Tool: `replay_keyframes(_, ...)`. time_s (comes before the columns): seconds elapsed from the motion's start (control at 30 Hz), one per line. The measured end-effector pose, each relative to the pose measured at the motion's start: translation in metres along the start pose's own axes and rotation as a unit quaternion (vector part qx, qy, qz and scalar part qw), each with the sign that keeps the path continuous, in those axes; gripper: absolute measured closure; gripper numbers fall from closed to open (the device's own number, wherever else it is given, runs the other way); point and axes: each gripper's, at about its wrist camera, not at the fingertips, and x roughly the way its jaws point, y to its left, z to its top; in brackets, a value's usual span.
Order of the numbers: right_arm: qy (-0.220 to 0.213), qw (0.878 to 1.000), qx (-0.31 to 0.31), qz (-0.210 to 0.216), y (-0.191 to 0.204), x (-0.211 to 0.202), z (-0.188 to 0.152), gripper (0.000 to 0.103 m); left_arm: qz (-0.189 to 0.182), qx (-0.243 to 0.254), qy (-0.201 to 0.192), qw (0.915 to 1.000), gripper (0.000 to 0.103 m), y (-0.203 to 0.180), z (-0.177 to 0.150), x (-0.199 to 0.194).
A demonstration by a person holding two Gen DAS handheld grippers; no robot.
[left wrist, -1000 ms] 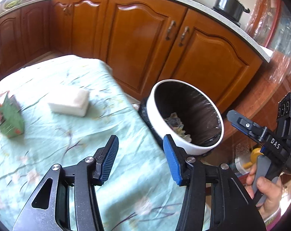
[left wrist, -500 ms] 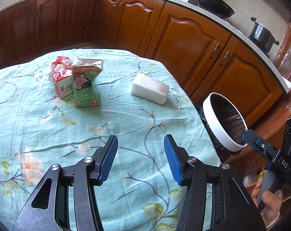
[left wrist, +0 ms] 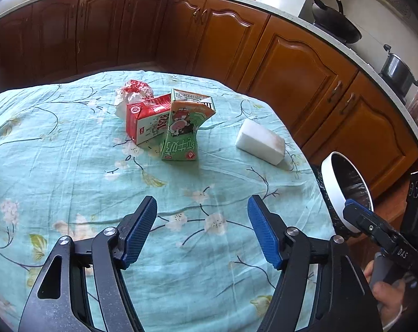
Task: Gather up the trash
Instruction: 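Withdraw both grippers from the bin toward the cartons and foam block, then grasp the green drink carton with the left gripper while the right grasps the white foam block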
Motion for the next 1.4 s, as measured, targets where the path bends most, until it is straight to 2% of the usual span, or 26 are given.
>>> replay_keyframes(0.47, 0.038, 0.996, -0.077, 0.009, 0.006, 0.066, 0.054, 0.003, 0.031, 0.024, 0.003, 0.9992, 0.029, 0.004, 0.033, 0.025)
replay_keyframes(0.67, 0.064, 0.99, -0.125, 0.007, 0.01, 0.104, 0.076, 0.003, 0.046, 0.015, 0.005, 0.9988, 0.029, 0.009, 0.053, 0.05)
replay_keyframes(0.87, 0.089, 0.987, -0.133, -0.004, 0.009, 0.137, 0.082, 0.005, 0.054, 0.004, 0.007, 0.9985, 0.029, 0.014, 0.061, 0.07)
replay_keyframes(0.9, 0.089, 0.987, -0.132, -0.003, 0.008, 0.139, 0.082, 0.008, 0.053, 0.004, 0.006, 0.9986, 0.029, 0.014, 0.062, 0.072)
replay_keyframes(0.97, 0.091, 0.987, -0.131, -0.007, 0.007, 0.14, 0.08, 0.026, 0.05, 0.007, 0.003, 0.9987, 0.04, 0.012, 0.064, 0.073)
replay_keyframes(1.0, 0.092, 0.987, -0.129, -0.014, 0.007, 0.14, 0.079, 0.036, 0.047, 0.012, 0.004, 0.9988, 0.052, 0.01, 0.064, 0.074)
replay_keyframes(1.03, 0.091, 0.988, -0.124, -0.012, 0.005, 0.138, 0.078, 0.036, 0.045, 0.017, 0.005, 0.9988, 0.066, 0.007, 0.064, 0.075)
replay_keyframes(1.07, 0.088, 0.989, -0.118, -0.009, 0.004, 0.135, 0.076, 0.038, 0.043, 0.022, 0.007, 0.9988, 0.07, 0.005, 0.063, 0.075)
replay_keyframes(1.1, 0.085, 0.99, -0.114, -0.011, 0.002, 0.131, 0.074, 0.043, 0.041, 0.027, 0.008, 0.9988, 0.072, 0.002, 0.062, 0.075)
replay_keyframes(1.13, 0.081, 0.991, -0.109, -0.013, 0.001, 0.127, 0.073, 0.057, 0.04, 0.03, 0.008, 0.9987, 0.072, 0.001, 0.06, 0.074)
replay_keyframes(1.23, 0.066, 0.995, -0.07, -0.003, -0.01, 0.106, 0.073, 0.078, 0.029, 0.033, 0.005, 0.999, 0.072, -0.002, 0.054, 0.065)
replay_keyframes(1.33, 0.065, 0.996, -0.065, -0.001, -0.013, 0.094, 0.071, 0.083, 0.017, 0.039, 0.001, 0.9991, 0.073, -0.005, 0.048, 0.055)
replay_keyframes(1.37, 0.066, 0.995, -0.072, 0.004, -0.011, 0.093, 0.071, 0.081, 0.013, 0.041, 0.001, 0.9991, 0.073, -0.006, 0.045, 0.051)
replay_keyframes(1.4, 0.068, 0.995, -0.079, 0.005, -0.008, 0.094, 0.071, 0.075, 0.009, 0.041, 0.002, 0.9991, 0.073, -0.006, 0.043, 0.049)
